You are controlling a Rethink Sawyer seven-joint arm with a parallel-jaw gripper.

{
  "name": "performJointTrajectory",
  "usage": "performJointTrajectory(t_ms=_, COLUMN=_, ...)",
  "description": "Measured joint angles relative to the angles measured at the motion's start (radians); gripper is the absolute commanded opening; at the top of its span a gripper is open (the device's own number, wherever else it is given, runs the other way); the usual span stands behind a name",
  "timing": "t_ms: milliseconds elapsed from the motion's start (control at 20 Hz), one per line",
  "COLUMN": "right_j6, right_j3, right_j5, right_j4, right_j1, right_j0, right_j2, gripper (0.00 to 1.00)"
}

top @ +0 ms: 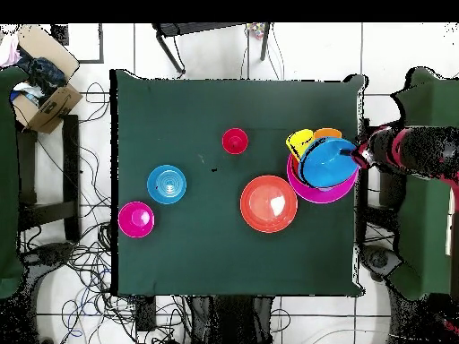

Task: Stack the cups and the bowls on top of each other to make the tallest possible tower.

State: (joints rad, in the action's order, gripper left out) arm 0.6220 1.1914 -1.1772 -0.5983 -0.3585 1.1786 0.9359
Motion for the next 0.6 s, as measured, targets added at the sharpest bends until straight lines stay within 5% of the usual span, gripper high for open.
performJointTrajectory(t_ms=350, right_j6=0.173, right_j3=0.000, right_j5=0.065, right_j4=0.010, right_j1=-0.060, right_j0=-0.070, right_j2=-0.127, gripper=1.00)
performJointTrajectory(t_ms=600, right_j6=0.413, right_j3=-0.001, right_j5=0.132, right_j4=0.012, right_j1=-0.101, right_j0=-0.138, right_j2=-0.214, gripper=1.00)
